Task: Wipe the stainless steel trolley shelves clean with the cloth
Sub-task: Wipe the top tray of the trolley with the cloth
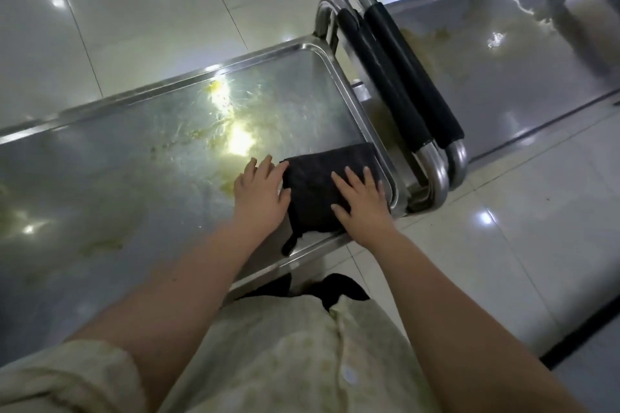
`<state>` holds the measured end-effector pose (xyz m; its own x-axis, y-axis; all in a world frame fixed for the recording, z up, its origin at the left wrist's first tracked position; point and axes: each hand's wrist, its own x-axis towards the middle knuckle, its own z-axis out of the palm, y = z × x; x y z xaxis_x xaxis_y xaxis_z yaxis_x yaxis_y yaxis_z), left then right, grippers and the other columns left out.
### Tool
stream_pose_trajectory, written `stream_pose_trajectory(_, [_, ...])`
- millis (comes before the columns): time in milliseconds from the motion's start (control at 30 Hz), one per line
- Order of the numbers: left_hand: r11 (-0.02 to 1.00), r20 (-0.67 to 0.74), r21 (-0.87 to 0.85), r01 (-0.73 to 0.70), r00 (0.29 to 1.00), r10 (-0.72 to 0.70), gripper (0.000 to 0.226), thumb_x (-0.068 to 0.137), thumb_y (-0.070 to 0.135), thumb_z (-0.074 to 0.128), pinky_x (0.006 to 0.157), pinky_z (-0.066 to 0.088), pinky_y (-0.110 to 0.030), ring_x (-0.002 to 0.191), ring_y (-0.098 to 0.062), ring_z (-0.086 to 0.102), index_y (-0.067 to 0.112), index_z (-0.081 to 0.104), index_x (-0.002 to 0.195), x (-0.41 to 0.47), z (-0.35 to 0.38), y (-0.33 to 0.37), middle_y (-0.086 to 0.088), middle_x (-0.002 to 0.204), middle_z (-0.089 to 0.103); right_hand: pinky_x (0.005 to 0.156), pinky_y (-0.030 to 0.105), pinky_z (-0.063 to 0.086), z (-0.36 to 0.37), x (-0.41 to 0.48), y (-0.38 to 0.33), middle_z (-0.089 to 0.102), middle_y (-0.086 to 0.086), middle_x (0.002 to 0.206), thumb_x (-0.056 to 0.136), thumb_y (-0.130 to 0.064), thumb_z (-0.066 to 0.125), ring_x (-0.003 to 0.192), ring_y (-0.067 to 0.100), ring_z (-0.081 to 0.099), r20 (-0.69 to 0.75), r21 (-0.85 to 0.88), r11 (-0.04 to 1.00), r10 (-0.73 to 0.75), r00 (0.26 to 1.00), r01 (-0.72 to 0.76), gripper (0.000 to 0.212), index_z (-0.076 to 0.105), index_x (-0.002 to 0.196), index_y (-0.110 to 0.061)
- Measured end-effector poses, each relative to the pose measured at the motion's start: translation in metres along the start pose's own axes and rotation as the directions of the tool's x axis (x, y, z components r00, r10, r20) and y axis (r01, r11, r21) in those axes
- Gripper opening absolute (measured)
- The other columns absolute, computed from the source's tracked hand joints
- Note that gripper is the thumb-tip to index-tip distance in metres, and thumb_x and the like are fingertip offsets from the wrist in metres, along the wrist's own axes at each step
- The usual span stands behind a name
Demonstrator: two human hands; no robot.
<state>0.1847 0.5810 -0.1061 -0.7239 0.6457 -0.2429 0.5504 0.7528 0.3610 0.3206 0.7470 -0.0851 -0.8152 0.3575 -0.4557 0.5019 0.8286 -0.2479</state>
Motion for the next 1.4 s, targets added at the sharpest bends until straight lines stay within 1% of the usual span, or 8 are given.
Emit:
stream_pose_trajectory(100, [0.998, 0.001, 0.055, 0.019, 1.000, -0.019, 0.054, 0.102, 0.039, 0.039, 0.119, 0.010, -0.055, 0.149, -0.037, 0.003, 0.029, 0.027, 0.153, 0.006, 0.013, -0.008, -0.007, 0.163, 0.016, 0.117, 0.053, -0.017, -0.003, 0.023, 0.005, -0.013, -0.005, 0.164, 0.100, -0.054, 0.032, 0.146, 0.033, -0.024, 0.023, -0.084, 0.996, -0.013, 1.000, 0.015, 0.067, -0.005, 0.154, -0.041])
stream_pose_trajectory(333, [0.974, -0.049, 0.208, 0.096, 0.995, -0.087, 0.059, 0.099, 0.050, 0.015, 0.118, -0.001, -0.057, 0.150, -0.036, 0.000, 0.035, 0.018, 0.155, 0.019, 0.016, -0.027, -0.004, 0.164, 0.014, 0.108, 0.066, -0.021, -0.006, 0.071, 0.015, -0.035, -0.008, 0.156, 0.090, -0.075, 0.020, 0.139, 0.038, -0.038, 0.146, -0.196, 0.966, -0.141, 0.979, 0.168, 0.071, -0.028, 0.139, -0.056])
stream_pose_trajectory(467, [0.964, -0.016, 0.218, 0.154, 0.988, -0.154, 0.066, 0.093, 0.068, 0.009, 0.117, -0.011, -0.055, 0.150, -0.035, -0.008, 0.045, 0.000, 0.154, 0.030, 0.011, -0.042, -0.001, 0.165, 0.002, 0.106, 0.067, -0.024, -0.002, 0.073, 0.024, -0.042, -0.010, 0.149, 0.090, -0.075, 0.010, 0.138, 0.039, -0.038, 0.107, -0.219, 0.955, -0.180, 0.978, 0.200, 0.067, -0.035, 0.135, -0.054])
stream_pose_trajectory(567, [0.958, 0.008, 0.255, 0.134, 0.990, -0.141, 0.067, 0.091, 0.072, 0.005, 0.117, -0.010, -0.057, 0.150, -0.035, -0.010, 0.048, -0.008, 0.152, 0.034, 0.016, -0.044, 0.001, 0.165, -0.005, 0.104, 0.070, -0.022, 0.008, 0.069, 0.029, -0.034, -0.010, 0.154, 0.091, -0.070, 0.002, 0.137, 0.043, -0.037, 0.043, -0.271, 0.926, -0.262, 0.964, 0.264, 0.062, -0.030, 0.140, -0.051])
stream_pose_trajectory(1067, [0.972, -0.071, 0.205, 0.111, 0.993, -0.098, 0.063, 0.096, 0.064, 0.020, 0.118, -0.003, -0.060, 0.151, -0.034, -0.004, 0.045, 0.006, 0.154, 0.033, 0.029, -0.054, 0.003, 0.165, 0.000, 0.107, 0.077, 0.002, 0.030, 0.039, 0.050, -0.001, -0.003, 0.165, 0.091, -0.074, 0.016, 0.146, 0.048, -0.009, 0.035, -0.323, 0.886, -0.339, 0.940, 0.332, 0.069, 0.001, 0.153, -0.047])
stream_pose_trajectory(1133, [0.974, -0.079, 0.201, 0.108, 0.992, -0.094, 0.061, 0.098, 0.060, 0.020, 0.117, -0.001, -0.060, 0.151, -0.034, -0.001, 0.043, 0.009, 0.155, 0.033, 0.030, -0.055, 0.001, 0.165, 0.002, 0.106, 0.078, 0.002, 0.020, 0.061, 0.040, 0.002, -0.003, 0.165, 0.091, -0.074, 0.016, 0.146, 0.048, -0.007, 0.013, -0.346, 0.878, -0.348, 0.937, 0.331, 0.068, 0.003, 0.152, -0.048])
stream_pose_trajectory(1267, [0.990, -0.130, 0.113, 0.080, 0.989, -0.065, 0.057, 0.101, 0.048, 0.024, 0.118, 0.003, -0.058, 0.150, -0.035, 0.005, 0.036, 0.012, 0.155, 0.033, 0.026, -0.058, -0.002, 0.165, 0.009, 0.106, 0.076, -0.009, -0.019, 0.166, -0.007, -0.017, -0.009, 0.163, 0.090, -0.075, 0.015, 0.146, 0.042, -0.019, -0.060, -0.302, 0.926, -0.255, 0.965, 0.226, 0.068, -0.012, 0.148, -0.053])
stream_pose_trajectory(1400, [0.993, -0.223, 0.085, 0.087, 0.973, -0.066, 0.055, 0.101, 0.039, 0.031, 0.116, 0.008, -0.061, 0.149, -0.039, 0.010, 0.029, 0.024, 0.155, 0.043, 0.012, -0.070, -0.006, 0.163, 0.018, 0.105, 0.077, -0.010, -0.045, 0.234, -0.046, -0.022, -0.008, 0.162, 0.090, -0.075, 0.011, 0.144, 0.043, -0.022, -0.042, -0.291, 0.942, -0.188, 0.981, 0.168, 0.067, -0.017, 0.147, -0.052])
